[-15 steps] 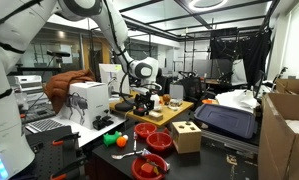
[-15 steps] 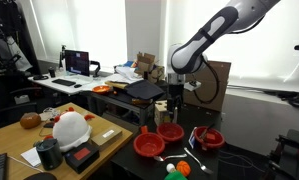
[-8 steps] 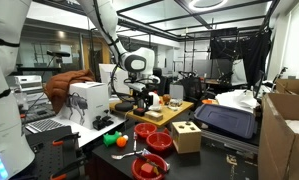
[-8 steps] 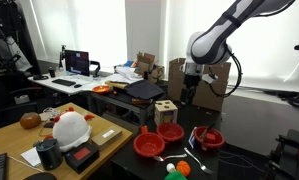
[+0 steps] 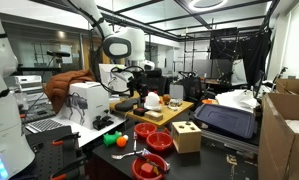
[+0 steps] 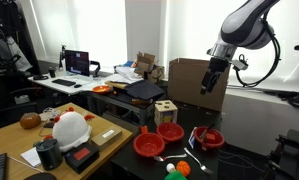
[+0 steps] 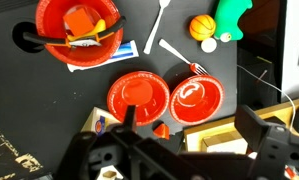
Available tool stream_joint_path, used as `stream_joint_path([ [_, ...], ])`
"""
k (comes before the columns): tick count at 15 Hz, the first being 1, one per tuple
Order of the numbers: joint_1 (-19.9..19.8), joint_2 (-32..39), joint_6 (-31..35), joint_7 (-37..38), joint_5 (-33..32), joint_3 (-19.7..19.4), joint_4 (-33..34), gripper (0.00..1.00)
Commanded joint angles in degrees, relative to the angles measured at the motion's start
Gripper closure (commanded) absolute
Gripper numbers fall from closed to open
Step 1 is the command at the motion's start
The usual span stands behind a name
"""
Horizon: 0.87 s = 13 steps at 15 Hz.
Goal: Remove the white object from the bowl and put it on the table
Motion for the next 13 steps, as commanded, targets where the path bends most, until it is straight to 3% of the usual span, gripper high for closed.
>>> stream_joint_path([
  [1,2.71,-9.45,-1.91,-0.59,0.69,-3.95,-5.94,0.00],
  [8,7.37,-16.70,-5.42,3.39,-1.83,-7.86,-7.56,0.00],
  [9,8.06,-16.90,-8.71,4.28,-1.24,-8.38,-6.47,0.00],
  [10,8.26,-14.12,-4.87,2.71,-2.18,-8.78,-6.18,0.00],
  [13,8.99,-14.37,-5.35,2.94,-2.09,-9.32,-6.16,0.00],
])
